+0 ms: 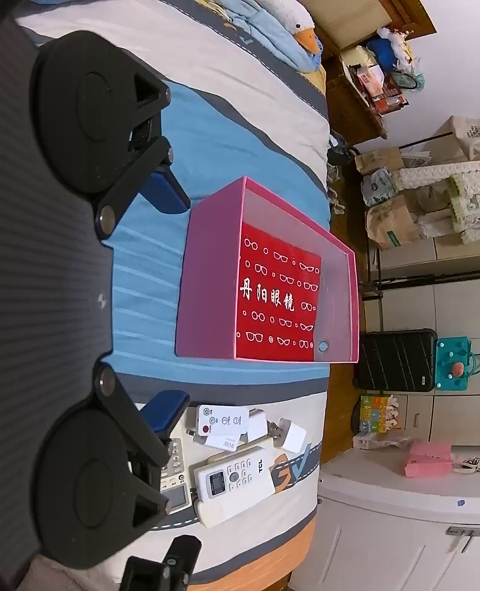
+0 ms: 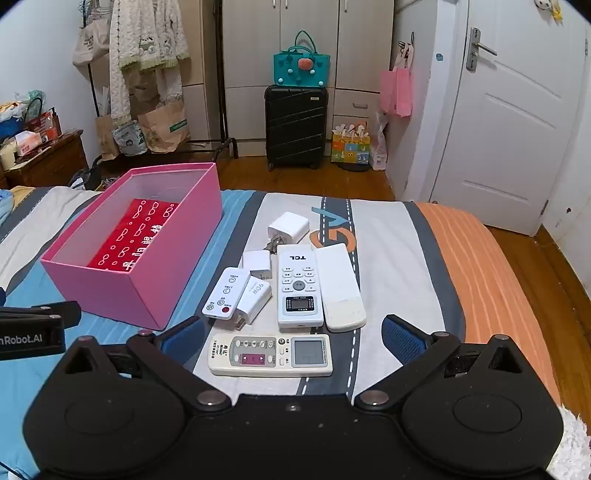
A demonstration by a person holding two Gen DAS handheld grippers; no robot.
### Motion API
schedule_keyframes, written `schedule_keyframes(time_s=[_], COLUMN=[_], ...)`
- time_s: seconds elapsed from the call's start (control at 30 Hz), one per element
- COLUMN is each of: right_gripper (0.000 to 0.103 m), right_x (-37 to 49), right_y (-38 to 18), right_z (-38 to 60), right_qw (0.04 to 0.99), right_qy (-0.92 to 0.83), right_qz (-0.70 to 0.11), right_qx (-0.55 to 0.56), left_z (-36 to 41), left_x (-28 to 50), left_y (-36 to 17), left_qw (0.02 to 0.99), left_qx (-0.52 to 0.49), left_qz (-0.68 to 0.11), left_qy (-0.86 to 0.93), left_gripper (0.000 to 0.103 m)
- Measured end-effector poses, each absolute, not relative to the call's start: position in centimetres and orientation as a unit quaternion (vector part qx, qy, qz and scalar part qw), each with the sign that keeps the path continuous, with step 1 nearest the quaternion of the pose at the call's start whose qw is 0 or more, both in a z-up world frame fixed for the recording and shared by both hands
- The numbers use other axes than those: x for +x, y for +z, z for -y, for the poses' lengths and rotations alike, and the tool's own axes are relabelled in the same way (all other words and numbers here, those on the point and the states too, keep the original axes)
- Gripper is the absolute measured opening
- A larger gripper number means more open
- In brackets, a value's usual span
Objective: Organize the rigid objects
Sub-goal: 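Move both tools toward the pink box and the remotes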
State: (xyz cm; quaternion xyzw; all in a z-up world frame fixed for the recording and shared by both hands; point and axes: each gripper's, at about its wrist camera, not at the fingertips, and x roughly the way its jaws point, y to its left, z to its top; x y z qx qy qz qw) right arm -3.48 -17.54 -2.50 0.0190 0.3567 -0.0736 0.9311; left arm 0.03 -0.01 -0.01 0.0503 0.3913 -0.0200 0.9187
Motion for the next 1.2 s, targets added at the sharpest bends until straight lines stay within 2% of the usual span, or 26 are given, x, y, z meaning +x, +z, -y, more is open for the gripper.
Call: schedule_keyframes(time_s=[0.27,0.83,1.07,1.2], right_gripper=[0.103,0.103,0.103,0.103], right_x=[-3.8,-4.0,-3.6,-3.3], right_y=[-1.8,1.8,1.8,1.5], right_z=[17.3,17.2,17.5,17.5], right_qw=[0.931,0.942,0.94,0.939], right_qy=[-0.073,-0.08,-0.088,-0.085], right_qz=[-0.357,-0.326,-0.328,-0.333], right_qx=[0.014,-0.001,0.005,0.01], left_z=[-0.2,-1.0,-2.2,-2.4], left_x=[0.2,2.2,2.8,3.8], left_y=[0.7,6.4,5.9,5.2], left_qw=[0.917,0.909,0.899,0.891], left_qx=[0.053,0.091,0.031,0.036], left_qz=[-0.395,-0.399,-0.423,-0.44], left_qy=[-0.034,-0.084,-0.114,-0.101], left_gripper=[0.103,0.103,0.103,0.103])
